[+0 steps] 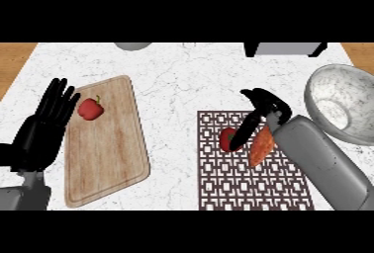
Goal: Pick the tomato from the placemat and place it in the bowl
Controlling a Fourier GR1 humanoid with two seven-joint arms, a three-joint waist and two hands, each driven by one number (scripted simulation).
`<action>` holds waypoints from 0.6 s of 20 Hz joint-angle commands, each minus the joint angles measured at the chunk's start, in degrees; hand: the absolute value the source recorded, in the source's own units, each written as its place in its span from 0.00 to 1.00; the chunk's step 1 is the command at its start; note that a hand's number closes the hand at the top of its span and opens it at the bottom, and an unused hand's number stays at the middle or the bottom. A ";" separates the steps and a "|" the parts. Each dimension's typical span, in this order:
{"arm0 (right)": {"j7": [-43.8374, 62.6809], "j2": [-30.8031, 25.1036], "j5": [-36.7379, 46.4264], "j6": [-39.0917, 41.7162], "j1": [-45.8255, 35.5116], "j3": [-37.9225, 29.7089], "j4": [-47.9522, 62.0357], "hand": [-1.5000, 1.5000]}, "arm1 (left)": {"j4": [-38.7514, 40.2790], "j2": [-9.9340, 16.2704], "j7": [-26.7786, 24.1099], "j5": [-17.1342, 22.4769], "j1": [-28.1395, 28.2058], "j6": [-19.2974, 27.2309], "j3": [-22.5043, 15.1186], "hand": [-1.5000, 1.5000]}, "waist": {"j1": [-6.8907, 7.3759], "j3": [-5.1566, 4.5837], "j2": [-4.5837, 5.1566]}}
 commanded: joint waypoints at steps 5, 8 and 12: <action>0.00 5.18 10.99 -3.22 4.63 0.36 0.87 0.00 | 1.70 -1.35 -1.48 -0.92 0.14 -2.29 1.55 0.50 | 0.31 0.01 0.17; 1.08 3.37 10.83 1.24 5.79 -3.18 -2.68 0.00 | -0.79 -2.78 1.71 -3.34 -1.29 1.05 0.70 0.50 | 0.10 0.02 0.10; -3.73 5.83 13.79 0.57 8.07 -2.54 3.07 0.00 | -2.08 -3.54 -0.23 -2.37 3.14 -1.95 0.97 0.50 | 0.49 0.02 0.17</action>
